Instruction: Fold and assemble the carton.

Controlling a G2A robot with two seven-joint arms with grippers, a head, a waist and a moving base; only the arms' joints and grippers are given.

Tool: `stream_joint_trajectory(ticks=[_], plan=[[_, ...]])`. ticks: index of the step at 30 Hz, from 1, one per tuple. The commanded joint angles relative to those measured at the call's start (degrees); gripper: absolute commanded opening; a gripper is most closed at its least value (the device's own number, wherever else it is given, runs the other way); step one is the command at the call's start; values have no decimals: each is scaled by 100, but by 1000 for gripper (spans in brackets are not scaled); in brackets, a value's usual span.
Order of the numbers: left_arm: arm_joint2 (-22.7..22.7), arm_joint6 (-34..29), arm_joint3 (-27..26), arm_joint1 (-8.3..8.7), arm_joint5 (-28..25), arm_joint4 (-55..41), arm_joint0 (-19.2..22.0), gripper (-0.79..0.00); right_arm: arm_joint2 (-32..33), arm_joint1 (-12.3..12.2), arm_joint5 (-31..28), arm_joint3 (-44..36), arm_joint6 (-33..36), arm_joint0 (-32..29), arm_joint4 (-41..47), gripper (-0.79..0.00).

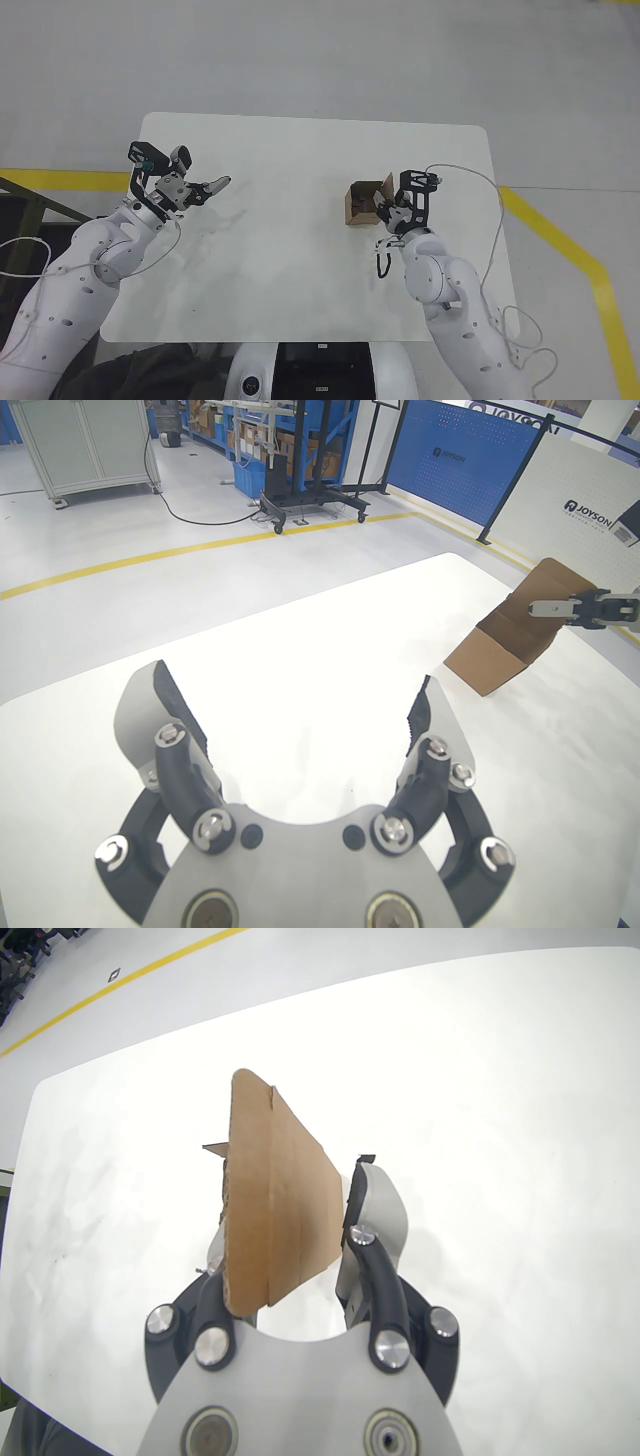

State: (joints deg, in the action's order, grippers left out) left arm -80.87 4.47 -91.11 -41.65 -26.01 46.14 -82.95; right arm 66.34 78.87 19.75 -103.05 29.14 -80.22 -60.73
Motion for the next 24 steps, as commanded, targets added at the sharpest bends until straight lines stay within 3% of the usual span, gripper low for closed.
stream_joint_trajectory(ticks=[1, 18, 21, 23, 24], plan=[[0, 0, 0, 0, 0, 0, 0, 0, 11, -2, -56, 42, -60, 2, -36, -477], [0, 0, 0, 0, 0, 0, 0, 0, 111, -31, -692, 236, -665, -176, -172, -496], [0, 0, 0, 0, 0, 0, 0, 0, 139, -23, -744, 344, -585, -98, -12, -594], [0, 0, 0, 0, 0, 0, 0, 0, 158, -15, -790, 380, -540, -74, 160, -745], [0, 0, 0, 0, 0, 0, 0, 0, 171, -13, -825, 393, -515, -68, 251, -785]])
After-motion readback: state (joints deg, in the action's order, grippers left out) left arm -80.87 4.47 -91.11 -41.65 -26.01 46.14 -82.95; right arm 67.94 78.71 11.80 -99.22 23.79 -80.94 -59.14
